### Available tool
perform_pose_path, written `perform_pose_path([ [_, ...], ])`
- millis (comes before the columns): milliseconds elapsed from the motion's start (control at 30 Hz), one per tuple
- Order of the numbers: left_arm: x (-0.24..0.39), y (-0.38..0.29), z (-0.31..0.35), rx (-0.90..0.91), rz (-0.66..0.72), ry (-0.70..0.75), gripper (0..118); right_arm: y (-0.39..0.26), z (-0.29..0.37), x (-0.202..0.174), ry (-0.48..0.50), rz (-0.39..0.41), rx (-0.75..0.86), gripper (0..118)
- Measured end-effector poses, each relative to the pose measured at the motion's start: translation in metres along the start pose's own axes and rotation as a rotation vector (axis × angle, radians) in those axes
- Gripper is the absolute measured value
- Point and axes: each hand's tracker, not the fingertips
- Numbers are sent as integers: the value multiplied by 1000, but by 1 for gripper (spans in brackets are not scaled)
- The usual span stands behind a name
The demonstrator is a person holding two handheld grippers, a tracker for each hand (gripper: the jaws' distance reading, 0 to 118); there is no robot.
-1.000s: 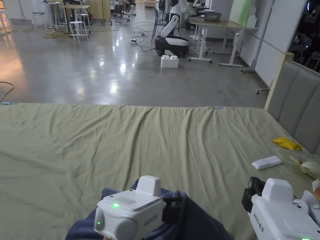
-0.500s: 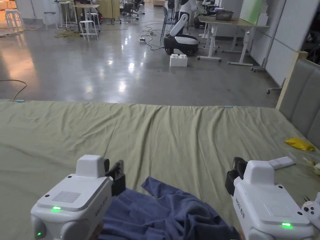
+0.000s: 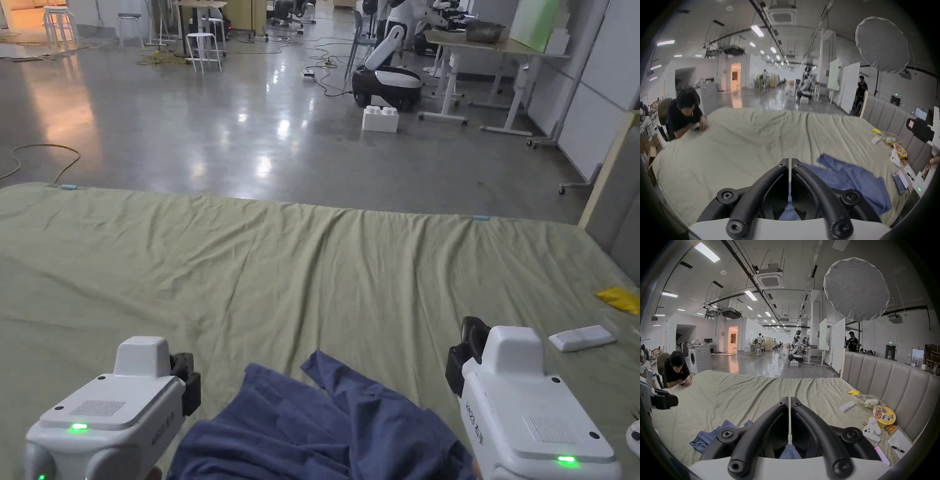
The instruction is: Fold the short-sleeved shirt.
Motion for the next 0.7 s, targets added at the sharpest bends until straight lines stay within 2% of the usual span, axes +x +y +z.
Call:
perform_pose_path([
  [200, -28, -35, -52, -285, 32, -23, 3, -8, 1, 3, -5, 18, -18, 3],
  [233, -31, -41, -60, -326, 43, -13, 7, -9, 1, 4, -7, 19, -25, 3],
  [267, -34, -46, -67, -367, 45, -14, 17, -11, 0, 5, -8, 17, -31, 3],
  [333, -40, -55, -82, -411, 64, -3, 48, -16, 0, 7, -12, 13, -46, 3],
  [400, -42, -65, -91, -465, 73, -10, 68, -19, 0, 9, -14, 20, -52, 3],
  [533, -35, -80, -110, -552, 23, 29, 70, -28, -2, 14, -25, 5, -79, 3],
  [633, -27, -93, -117, -586, -13, 19, 65, -33, -2, 16, -32, -5, -99, 3],
  [700, -15, -100, -116, -592, -92, 67, 62, -37, -1, 19, -38, -3, -112, 3],
])
